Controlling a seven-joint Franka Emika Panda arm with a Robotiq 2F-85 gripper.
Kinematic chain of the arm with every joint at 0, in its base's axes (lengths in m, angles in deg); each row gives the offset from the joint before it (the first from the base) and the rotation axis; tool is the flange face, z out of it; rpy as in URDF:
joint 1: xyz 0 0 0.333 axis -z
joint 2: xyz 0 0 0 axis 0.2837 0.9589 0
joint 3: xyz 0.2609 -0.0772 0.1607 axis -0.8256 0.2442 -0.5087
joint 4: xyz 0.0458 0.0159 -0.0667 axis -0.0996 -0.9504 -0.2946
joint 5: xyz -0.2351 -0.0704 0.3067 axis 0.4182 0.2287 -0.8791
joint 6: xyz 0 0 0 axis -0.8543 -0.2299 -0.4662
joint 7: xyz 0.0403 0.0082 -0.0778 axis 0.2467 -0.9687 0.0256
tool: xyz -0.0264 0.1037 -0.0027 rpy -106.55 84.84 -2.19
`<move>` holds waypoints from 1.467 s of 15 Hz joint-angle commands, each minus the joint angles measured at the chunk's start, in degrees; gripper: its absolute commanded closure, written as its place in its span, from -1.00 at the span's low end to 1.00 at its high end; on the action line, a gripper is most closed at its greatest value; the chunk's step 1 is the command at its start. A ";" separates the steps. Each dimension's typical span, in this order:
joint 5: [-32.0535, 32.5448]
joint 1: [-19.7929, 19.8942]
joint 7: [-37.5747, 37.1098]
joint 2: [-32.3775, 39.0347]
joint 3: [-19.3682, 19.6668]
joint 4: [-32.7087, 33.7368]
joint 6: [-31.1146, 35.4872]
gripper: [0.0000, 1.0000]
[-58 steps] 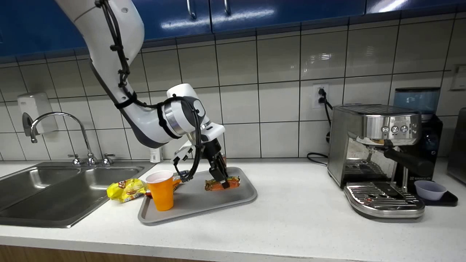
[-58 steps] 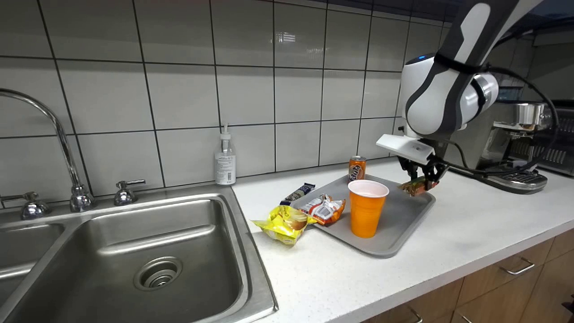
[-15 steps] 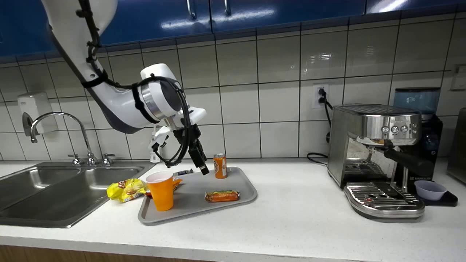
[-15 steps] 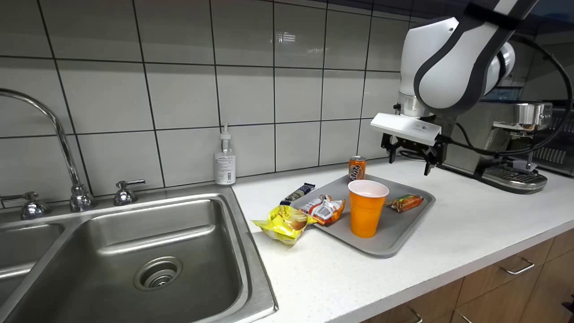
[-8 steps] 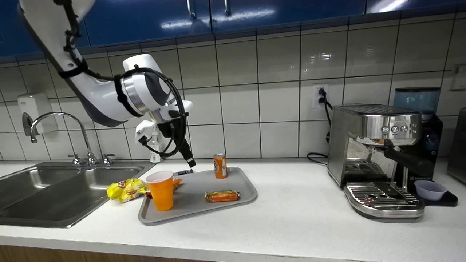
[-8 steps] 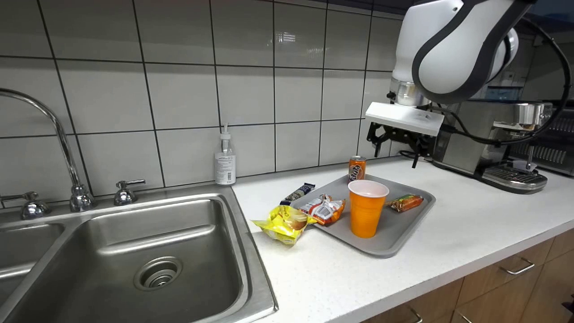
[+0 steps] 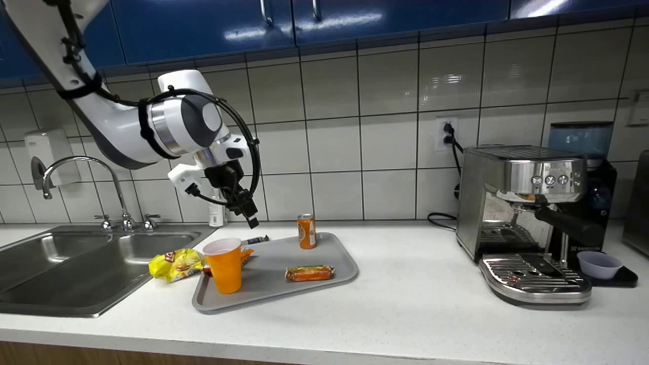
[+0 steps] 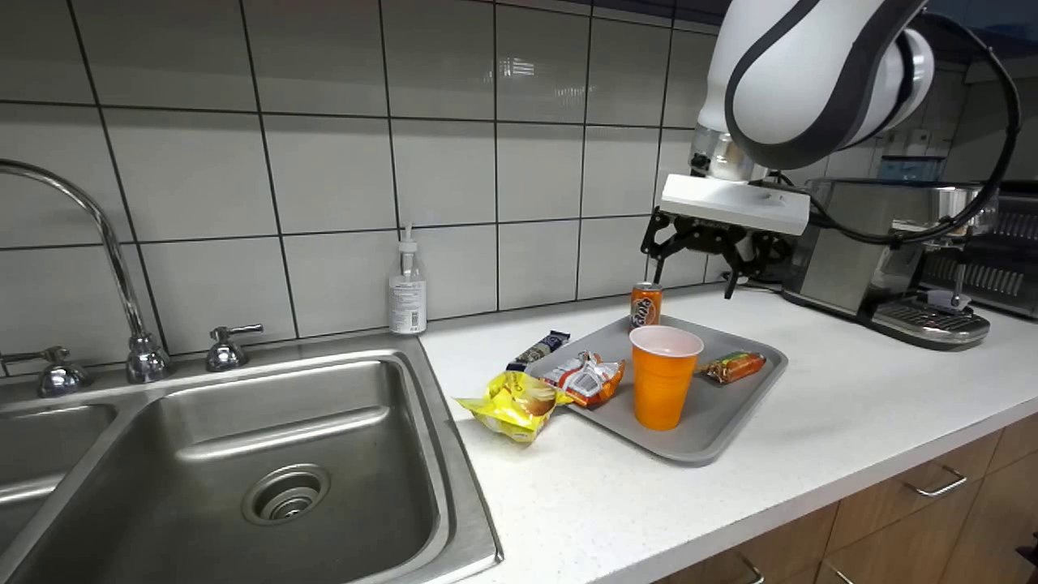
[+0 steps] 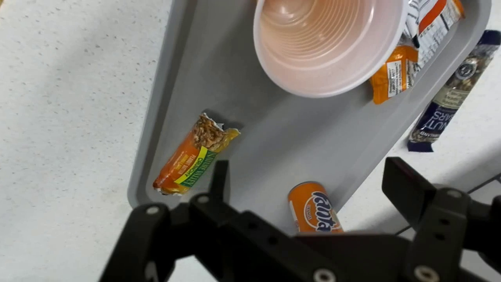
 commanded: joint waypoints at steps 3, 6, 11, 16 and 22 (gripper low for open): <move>-6.81 2.06 12.33 -2.84 -3.75 -1.53 -0.28 -1.00; -5.01 1.61 8.61 -0.54 -3.32 -0.14 -0.11 -1.00; -5.00 1.60 8.60 -0.34 -3.26 -0.14 -0.11 -1.00; -5.00 1.60 8.60 -0.32 -3.25 -0.14 -0.11 -1.00; -5.00 1.60 8.60 -0.32 -3.25 -0.14 -0.11 -1.00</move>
